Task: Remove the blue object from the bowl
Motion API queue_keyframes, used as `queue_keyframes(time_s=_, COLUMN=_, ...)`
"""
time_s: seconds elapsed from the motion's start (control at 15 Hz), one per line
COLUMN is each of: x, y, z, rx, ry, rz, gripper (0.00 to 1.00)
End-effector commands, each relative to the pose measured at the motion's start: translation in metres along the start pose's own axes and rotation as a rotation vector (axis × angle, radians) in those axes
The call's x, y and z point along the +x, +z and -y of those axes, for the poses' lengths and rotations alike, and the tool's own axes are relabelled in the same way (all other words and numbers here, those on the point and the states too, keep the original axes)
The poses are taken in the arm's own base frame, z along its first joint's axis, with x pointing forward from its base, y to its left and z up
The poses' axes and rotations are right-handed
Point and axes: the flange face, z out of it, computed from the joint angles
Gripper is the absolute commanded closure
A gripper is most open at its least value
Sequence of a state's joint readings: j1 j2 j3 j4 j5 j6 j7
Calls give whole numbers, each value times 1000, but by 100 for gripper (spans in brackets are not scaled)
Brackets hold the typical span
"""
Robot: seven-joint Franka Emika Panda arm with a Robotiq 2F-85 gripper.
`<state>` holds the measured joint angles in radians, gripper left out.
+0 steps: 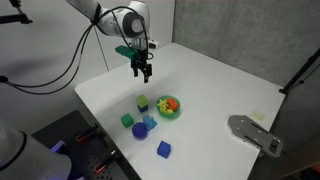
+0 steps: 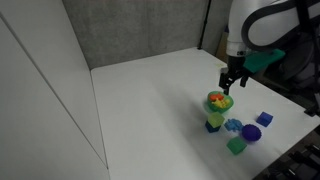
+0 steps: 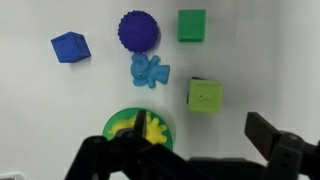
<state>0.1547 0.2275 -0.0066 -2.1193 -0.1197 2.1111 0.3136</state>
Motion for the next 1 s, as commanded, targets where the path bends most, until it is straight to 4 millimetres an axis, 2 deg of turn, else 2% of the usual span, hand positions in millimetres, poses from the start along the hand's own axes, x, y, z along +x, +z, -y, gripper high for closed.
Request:
queue_keyframes(time_s=0.0, x=-38, y=-29, z=-44, rx=61, ry=32, rz=-4, gripper=0)
queue_keyframes(time_s=0.27, x=-73, y=-65, z=-88, rx=88, ry=115, rz=-16, gripper=0)
queue_keyframes(time_s=0.47, x=-95, y=-100, z=-112, rx=105, ry=148, rz=-60, gripper=0)
queue_keyframes(time_s=0.73, x=-112, y=-133, z=-124, rx=122, ry=147, rz=-120, gripper=0)
queue_keyframes(time_s=0.8, x=-113, y=-135, z=-124, rx=125, ry=140, rz=-117, gripper=0)
queue_keyframes(time_s=0.87, x=-104, y=-132, z=-121, rx=104, ry=160, rz=-121, gripper=0)
queue_keyframes(time_s=0.93, x=-107, y=-135, z=-122, rx=106, ry=157, rz=-125, gripper=0)
